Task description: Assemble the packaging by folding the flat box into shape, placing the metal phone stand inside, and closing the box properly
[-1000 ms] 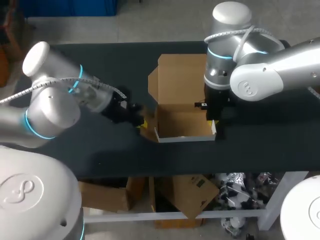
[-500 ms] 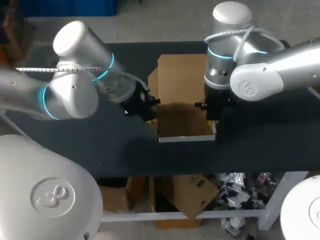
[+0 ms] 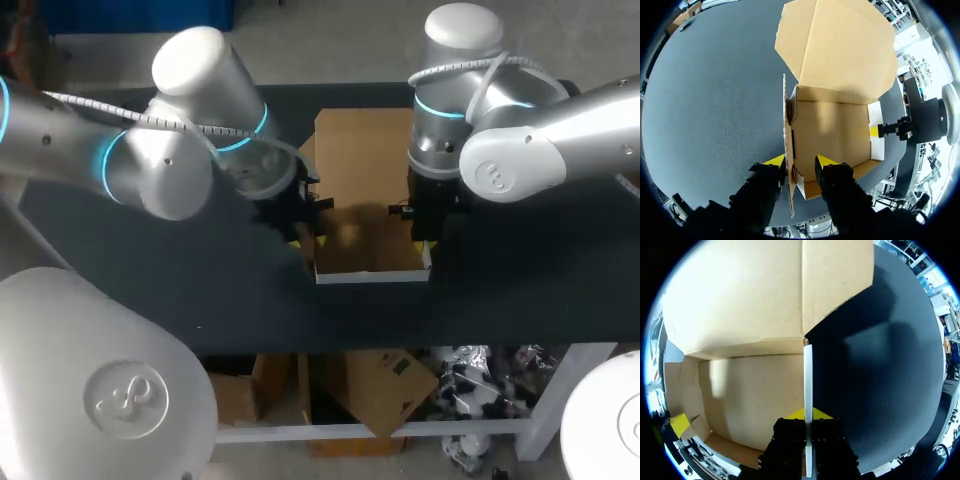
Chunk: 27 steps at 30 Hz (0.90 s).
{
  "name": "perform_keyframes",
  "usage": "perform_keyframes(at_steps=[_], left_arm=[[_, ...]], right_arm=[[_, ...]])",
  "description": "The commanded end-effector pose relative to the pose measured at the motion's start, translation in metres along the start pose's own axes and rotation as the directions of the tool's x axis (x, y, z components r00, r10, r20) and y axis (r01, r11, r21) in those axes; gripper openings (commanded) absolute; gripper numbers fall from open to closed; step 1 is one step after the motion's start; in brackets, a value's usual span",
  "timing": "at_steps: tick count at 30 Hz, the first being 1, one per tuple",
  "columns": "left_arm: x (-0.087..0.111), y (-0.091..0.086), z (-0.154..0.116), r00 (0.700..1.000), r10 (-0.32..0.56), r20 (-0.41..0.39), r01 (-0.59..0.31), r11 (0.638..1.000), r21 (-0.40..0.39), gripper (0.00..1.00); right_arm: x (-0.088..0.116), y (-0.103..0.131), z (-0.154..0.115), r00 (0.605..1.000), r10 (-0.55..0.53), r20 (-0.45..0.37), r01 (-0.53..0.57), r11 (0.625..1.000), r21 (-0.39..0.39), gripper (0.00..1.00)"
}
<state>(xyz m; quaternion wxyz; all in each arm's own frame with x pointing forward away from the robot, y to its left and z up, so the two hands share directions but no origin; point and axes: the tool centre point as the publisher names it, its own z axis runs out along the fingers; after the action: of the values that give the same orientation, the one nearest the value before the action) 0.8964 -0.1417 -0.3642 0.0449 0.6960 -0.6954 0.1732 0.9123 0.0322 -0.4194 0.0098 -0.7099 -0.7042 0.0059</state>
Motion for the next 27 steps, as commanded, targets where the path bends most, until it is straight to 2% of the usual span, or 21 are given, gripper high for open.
perform_keyframes(at_steps=[1,8,20,27], left_arm=[[0.001,0.002,-0.005,0.995,-0.003,0.104,0.002,1.000,0.007,0.44],[0.000,0.002,-0.008,0.995,-0.004,0.097,0.004,1.000,0.005,0.44],[0.012,0.006,-0.007,0.998,0.034,0.056,-0.033,0.999,-0.016,0.44],[-0.005,0.006,-0.020,1.000,0.025,-0.001,-0.025,1.000,-0.017,0.44]], right_arm=[[0.001,0.000,0.000,1.000,0.000,0.003,0.000,1.000,0.002,0.00],[0.001,0.000,0.000,1.000,0.000,0.003,0.000,1.000,0.002,0.00],[0.001,0.000,0.000,1.000,0.000,0.003,0.000,1.000,0.002,0.00],[0.001,0.000,0.000,1.000,0.000,0.003,0.000,1.000,0.002,0.00]])
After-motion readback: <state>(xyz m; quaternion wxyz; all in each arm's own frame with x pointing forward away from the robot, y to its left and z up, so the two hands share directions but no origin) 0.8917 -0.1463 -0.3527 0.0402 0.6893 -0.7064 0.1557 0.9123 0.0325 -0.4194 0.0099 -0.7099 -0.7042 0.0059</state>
